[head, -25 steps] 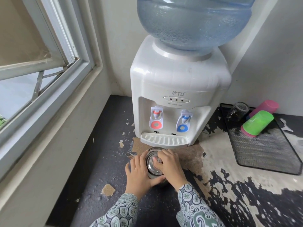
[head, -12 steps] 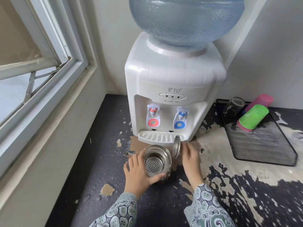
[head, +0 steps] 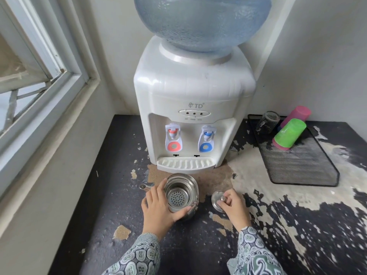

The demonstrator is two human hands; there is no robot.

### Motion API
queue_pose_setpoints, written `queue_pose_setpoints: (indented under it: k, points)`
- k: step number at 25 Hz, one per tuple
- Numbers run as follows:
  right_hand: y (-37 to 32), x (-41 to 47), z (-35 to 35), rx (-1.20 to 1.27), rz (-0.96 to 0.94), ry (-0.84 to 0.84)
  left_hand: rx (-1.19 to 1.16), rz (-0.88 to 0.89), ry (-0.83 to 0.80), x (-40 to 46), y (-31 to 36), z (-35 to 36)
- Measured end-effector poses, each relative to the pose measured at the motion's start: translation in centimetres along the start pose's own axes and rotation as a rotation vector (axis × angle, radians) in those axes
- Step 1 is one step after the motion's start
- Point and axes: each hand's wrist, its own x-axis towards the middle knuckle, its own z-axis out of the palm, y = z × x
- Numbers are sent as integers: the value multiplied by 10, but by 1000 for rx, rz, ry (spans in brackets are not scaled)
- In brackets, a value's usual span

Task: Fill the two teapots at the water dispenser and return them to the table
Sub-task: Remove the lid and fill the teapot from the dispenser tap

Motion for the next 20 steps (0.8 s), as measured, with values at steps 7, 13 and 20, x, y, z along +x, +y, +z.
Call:
queue_pose_setpoints:
  k: [7,13,20]
  points:
    - [-102,21,24,157,-304,-60,-94,44,-42,1,-5,-1]
    - [-108,24,47,70,-332,-594,-155,322,-289,16,-31,-27]
    - [-80,-25,51,418,-130,-425,-606,-52,-91,-29,-57,-28]
